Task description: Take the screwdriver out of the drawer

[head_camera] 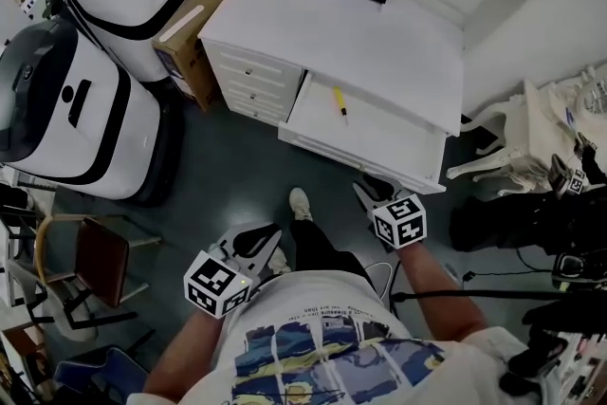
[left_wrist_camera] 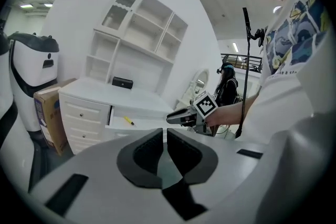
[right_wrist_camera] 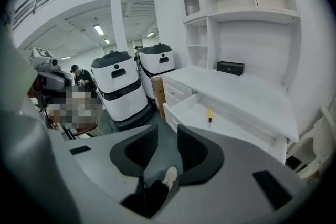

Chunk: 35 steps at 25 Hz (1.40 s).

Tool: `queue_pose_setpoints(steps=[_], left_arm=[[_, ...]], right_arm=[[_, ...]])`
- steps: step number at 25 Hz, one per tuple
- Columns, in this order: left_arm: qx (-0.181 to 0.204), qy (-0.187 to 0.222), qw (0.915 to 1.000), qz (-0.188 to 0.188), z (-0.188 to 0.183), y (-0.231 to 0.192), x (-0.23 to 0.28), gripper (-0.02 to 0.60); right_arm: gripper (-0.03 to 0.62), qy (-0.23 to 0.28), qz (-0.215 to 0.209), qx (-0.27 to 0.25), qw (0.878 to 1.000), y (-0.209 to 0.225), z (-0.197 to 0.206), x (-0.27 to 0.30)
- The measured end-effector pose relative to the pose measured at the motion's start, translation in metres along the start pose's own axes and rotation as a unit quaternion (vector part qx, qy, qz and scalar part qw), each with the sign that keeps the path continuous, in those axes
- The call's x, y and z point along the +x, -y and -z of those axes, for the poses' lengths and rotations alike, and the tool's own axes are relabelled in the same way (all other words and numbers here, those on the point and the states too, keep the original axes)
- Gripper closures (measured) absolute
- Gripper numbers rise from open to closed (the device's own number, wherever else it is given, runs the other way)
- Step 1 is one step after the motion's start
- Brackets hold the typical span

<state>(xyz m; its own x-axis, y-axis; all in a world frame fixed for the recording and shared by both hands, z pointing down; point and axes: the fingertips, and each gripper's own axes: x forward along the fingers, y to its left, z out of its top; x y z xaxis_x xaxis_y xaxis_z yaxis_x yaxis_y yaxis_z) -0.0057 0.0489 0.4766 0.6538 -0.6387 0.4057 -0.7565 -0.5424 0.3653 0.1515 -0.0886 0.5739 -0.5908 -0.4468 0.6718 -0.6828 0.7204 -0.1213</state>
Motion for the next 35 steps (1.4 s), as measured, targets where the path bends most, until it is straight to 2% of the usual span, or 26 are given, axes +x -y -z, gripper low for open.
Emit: queue_pose_setpoints(steps=[8,14,20,25,35], left_arm=[[0.006,-0.015,0.9985,-0.052,-0.056,-0.068,0.035,0.566],[0.007,-0.025,0.997,-0.073,-0.096,-0.097,0.074,0.566],[-0.014,-0.042,0.9933,-0.107,-0.104,-0.123,0.087,0.566],[-0.026,-0.061,0.9903,-0.122,-0.106,-0.14,0.088,0.566],[-0.033,-0.07,0.9876,-0.137,-0.112,-0.164,0.084,0.566]], right_arm=[[0.461,-0.037,0.013,-0.008,0.999,0.099,-0.026,0.106],[0.448,-0.084,0.012,0.016,0.996,0.16,-0.019,0.187],[0.442,-0.116,0.01,0.024,0.993,0.185,-0.006,0.255],[0.437,-0.14,0.031,0.029,0.989,0.199,0.005,0.295],[0.441,-0.188,0.063,0.037,0.979,0.218,0.024,0.319]])
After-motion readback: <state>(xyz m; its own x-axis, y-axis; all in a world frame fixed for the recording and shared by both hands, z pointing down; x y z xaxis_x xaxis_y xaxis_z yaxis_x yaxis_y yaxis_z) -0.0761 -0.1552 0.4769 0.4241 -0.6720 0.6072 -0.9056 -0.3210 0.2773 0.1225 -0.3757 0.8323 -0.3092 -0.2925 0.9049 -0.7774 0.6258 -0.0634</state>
